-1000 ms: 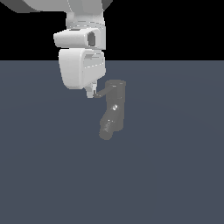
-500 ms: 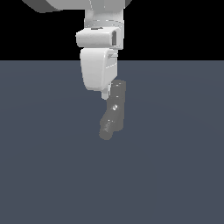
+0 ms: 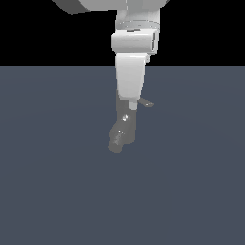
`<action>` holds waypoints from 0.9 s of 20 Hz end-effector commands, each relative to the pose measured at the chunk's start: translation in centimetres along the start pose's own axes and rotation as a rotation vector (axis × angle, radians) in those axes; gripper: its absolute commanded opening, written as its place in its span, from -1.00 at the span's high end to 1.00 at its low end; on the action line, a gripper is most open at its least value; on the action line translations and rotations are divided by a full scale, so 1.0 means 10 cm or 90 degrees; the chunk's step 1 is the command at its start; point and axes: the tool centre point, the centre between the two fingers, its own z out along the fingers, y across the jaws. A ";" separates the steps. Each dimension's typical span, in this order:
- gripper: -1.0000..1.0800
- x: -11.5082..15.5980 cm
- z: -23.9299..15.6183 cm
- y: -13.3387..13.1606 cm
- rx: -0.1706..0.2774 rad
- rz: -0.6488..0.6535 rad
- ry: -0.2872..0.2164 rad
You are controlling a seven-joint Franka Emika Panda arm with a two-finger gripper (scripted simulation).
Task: Turn on the faucet by rotating a designated handle.
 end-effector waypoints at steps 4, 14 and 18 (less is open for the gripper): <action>1.00 0.14 0.00 -0.13 0.000 0.002 0.000; 1.00 0.50 0.00 -0.44 0.000 0.009 0.001; 1.00 0.64 0.00 -0.56 -0.001 0.011 0.001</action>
